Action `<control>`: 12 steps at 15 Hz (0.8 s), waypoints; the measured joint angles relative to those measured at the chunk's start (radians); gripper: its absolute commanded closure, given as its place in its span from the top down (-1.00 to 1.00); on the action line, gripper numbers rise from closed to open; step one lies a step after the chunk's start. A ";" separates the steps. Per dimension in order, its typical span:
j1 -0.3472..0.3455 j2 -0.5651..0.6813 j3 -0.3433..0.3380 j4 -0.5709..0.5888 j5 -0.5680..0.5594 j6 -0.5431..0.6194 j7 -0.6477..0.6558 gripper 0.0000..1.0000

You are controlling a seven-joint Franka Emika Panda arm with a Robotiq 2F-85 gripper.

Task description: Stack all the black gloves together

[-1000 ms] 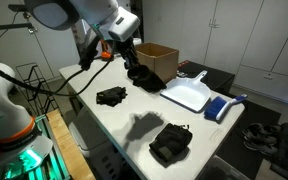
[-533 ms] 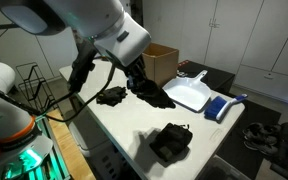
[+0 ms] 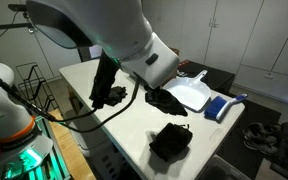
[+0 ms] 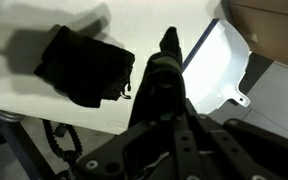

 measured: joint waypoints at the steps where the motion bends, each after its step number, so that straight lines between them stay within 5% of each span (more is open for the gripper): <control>1: 0.000 0.026 -0.007 0.012 0.022 -0.007 -0.017 -0.98; 12: -0.084 0.313 0.010 0.100 0.072 -0.044 -0.082 -0.98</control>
